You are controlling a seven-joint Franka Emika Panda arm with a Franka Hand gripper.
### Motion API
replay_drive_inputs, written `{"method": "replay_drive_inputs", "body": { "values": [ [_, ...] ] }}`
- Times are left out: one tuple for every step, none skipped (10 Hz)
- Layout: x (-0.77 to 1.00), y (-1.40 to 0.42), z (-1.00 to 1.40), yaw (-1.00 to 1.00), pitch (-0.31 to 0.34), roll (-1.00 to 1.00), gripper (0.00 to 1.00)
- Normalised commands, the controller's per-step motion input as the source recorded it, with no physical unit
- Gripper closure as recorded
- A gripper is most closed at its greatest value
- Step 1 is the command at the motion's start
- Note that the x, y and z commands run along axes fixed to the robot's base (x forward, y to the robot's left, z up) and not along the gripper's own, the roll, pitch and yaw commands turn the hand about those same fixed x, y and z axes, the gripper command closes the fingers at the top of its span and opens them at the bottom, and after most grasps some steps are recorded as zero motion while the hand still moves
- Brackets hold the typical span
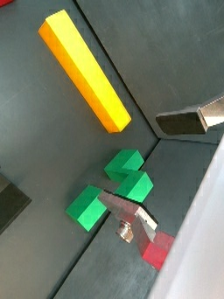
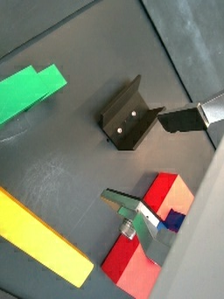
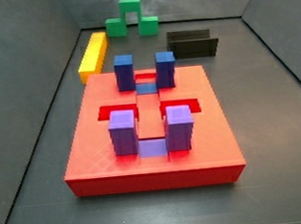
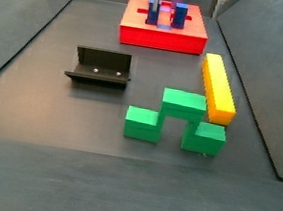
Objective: Pick up the yellow object. Move up. Move to above the board. Insert the yellow object.
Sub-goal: Pick up the yellow object.
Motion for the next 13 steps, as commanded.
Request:
{"method": "replay_drive_inputs", "body": {
  "values": [
    [-0.26,-0.49,-0.67,0.00,0.010,0.00,0.00],
    [-0.29,-0.47,-0.73,0.00,0.027,0.00,0.00],
    [-0.39,-0.35,-0.78,0.00,0.026,0.00,0.00],
    [-0.63,-0.20,-0.82,-0.10,0.021,0.00,0.00],
    [-0.87,-0.21,-0.85,-0.11,-0.003,-0.08,0.00],
    [-0.86,-0.20,-0.83,-0.11,-0.021,-0.08,0.00],
    [-0.83,-0.21,-0.78,-0.10,-0.031,-0.04,0.00],
    [-0.71,-0.24,-0.73,-0.03,-0.044,-0.05,0.00],
    [-0.52,-0.27,-0.65,0.00,-0.054,-0.03,0.00],
    [-0.36,-0.20,-0.56,0.03,-0.050,-0.01,0.00],
    [-0.10,-0.07,-0.52,0.17,-0.020,0.00,0.00],
    [0.01,0.00,-0.41,0.32,0.000,0.01,0.00],
    [0.00,0.07,-0.40,0.31,0.000,0.02,0.00]
  ]
}}
